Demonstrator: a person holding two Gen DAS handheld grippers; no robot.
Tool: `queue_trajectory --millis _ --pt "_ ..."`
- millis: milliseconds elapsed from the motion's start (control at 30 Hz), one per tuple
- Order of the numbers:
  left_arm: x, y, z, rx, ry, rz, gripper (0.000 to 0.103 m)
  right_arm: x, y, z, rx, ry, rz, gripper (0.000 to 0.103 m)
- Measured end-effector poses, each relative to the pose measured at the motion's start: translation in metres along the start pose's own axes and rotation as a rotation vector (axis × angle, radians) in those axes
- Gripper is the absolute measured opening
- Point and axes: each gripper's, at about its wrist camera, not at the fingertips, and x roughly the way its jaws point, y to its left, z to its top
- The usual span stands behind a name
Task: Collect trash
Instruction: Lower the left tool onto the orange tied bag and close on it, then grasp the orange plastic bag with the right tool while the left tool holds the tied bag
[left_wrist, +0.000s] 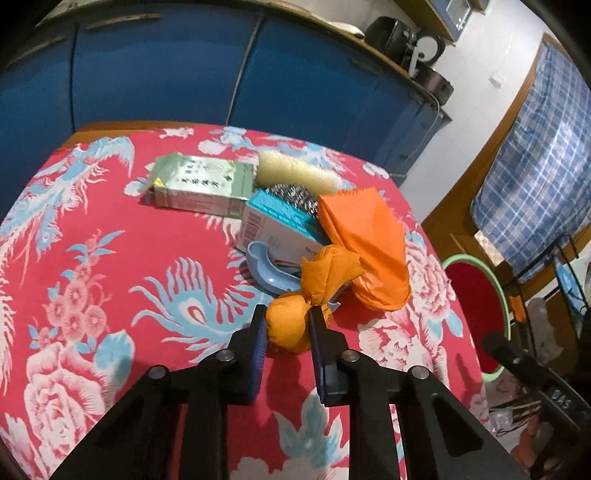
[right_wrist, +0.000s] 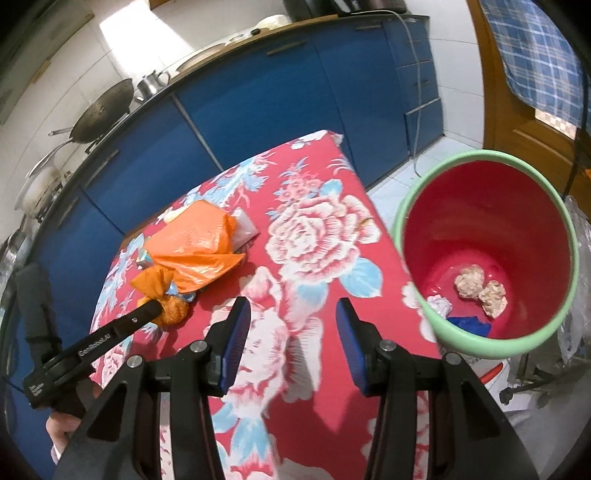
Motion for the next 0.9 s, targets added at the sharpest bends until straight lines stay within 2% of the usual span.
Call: queue_trajectory --millis 200,433,600,900 --pt "-0.013 0.013 0.002 -0.04 -0.034 -0.009 0.022 0.014 0.022 0.004 -0.034 0.016 0.036 0.055" --pt "-0.029 0.031 0.003 -0.093 -0.06 -0.058 0.022 0.04 0.047 0.008 -0.061 0.061 0.081 0.058" --pt "-0.034 0.036 0.002 -0.098 -0.078 -0.027 0.022 0.056 0.06 0.012 -0.073 0.076 0.091 0.058" --pt "-0.033 0.045 -0.001 -0.119 -0.07 -0.019 0.022 0.085 0.064 0.018 -0.055 0.119 0.091 0.058"
